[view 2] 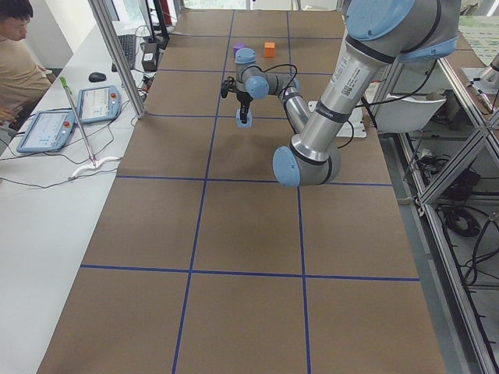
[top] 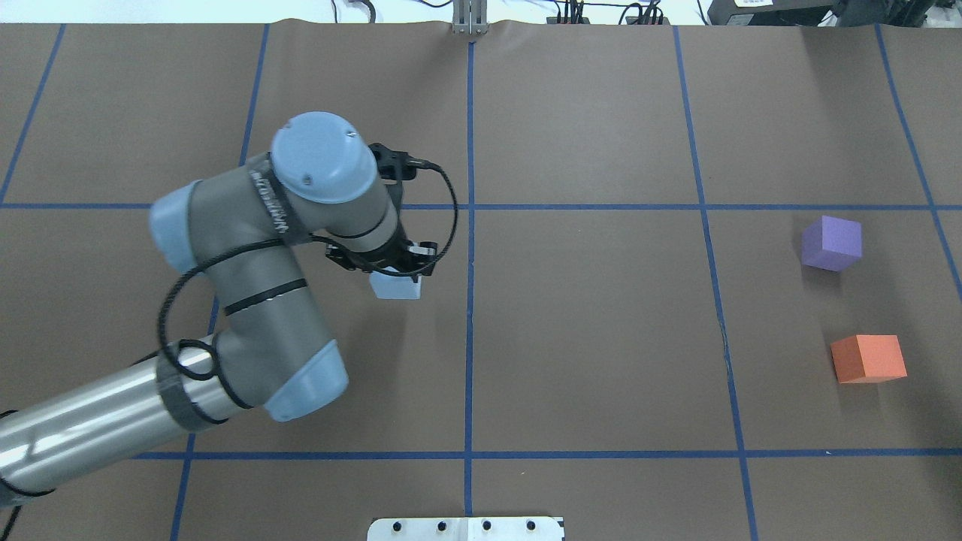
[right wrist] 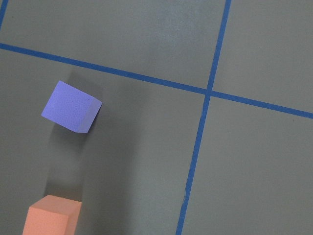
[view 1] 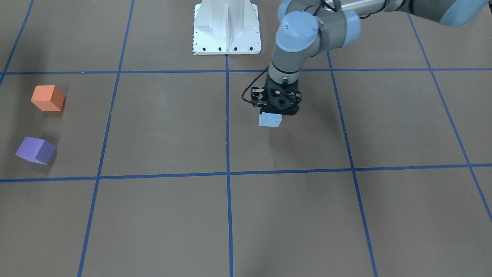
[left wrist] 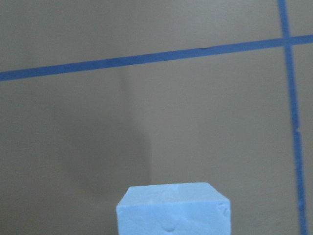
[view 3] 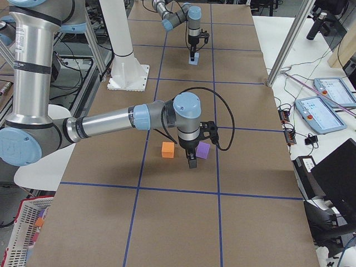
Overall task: Place blue block between orange and purple blocks
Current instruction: 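Carry the light blue cube with the left gripper to the table center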
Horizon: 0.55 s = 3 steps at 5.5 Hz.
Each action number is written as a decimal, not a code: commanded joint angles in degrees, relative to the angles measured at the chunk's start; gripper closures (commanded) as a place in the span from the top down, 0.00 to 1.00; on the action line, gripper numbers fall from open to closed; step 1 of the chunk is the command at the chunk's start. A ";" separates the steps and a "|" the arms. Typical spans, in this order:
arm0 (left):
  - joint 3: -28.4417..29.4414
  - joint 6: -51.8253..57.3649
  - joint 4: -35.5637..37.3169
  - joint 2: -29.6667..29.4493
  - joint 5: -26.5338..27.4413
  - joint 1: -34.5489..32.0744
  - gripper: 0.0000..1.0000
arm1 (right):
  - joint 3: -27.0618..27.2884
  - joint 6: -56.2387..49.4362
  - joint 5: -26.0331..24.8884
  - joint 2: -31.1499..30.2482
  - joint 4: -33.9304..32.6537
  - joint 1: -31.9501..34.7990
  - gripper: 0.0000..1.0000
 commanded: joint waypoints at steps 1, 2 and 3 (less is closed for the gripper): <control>8.80 -2.78 -0.34 -7.38 1.72 2.49 0.34 | 0.00 0.00 0.00 0.00 -0.09 0.00 1.00; 9.69 -3.39 -0.25 -7.47 3.29 3.80 0.71 | 0.00 0.00 0.00 -0.09 -0.09 0.00 1.00; 10.74 -6.27 -0.43 -7.82 3.40 4.25 1.00 | 0.00 0.09 -0.09 -0.09 -0.09 0.00 1.00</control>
